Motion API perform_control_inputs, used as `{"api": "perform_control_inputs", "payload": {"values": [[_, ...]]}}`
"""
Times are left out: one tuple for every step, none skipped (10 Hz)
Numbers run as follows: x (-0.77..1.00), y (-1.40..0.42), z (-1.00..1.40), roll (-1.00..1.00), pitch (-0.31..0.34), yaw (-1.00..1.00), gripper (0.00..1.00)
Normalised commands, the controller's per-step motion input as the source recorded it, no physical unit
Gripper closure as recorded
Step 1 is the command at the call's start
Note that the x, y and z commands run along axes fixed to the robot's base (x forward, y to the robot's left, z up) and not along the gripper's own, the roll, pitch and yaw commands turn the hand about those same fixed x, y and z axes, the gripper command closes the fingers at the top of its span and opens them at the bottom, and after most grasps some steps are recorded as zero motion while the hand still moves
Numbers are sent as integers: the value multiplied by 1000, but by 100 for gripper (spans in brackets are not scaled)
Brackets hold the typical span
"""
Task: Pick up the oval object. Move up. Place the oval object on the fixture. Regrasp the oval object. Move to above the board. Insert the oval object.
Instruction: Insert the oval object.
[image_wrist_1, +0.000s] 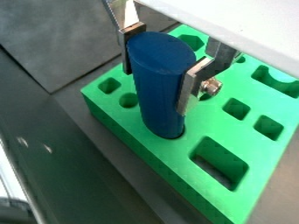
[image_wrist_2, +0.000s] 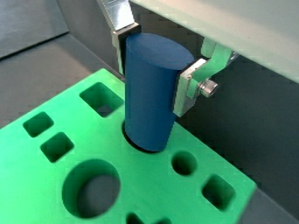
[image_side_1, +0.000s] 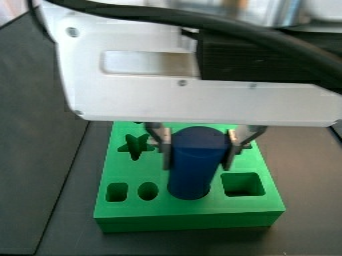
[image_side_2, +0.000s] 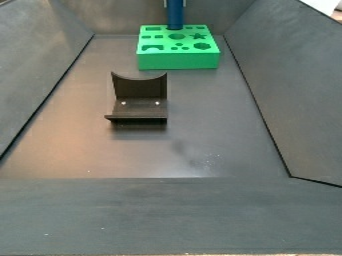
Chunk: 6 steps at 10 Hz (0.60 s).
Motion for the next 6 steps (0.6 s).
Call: {"api": "perform_control_inputs", "payload": {"values": [[509, -51, -437, 49, 26, 177, 100], [477, -17, -451, 66, 10, 151, 100], [380, 0, -440, 80, 0, 143, 100], [197, 0, -540, 80, 0, 186, 100], [43, 0, -723, 63, -54, 209, 100], [0, 0, -754, 59, -89, 211, 100]]}}
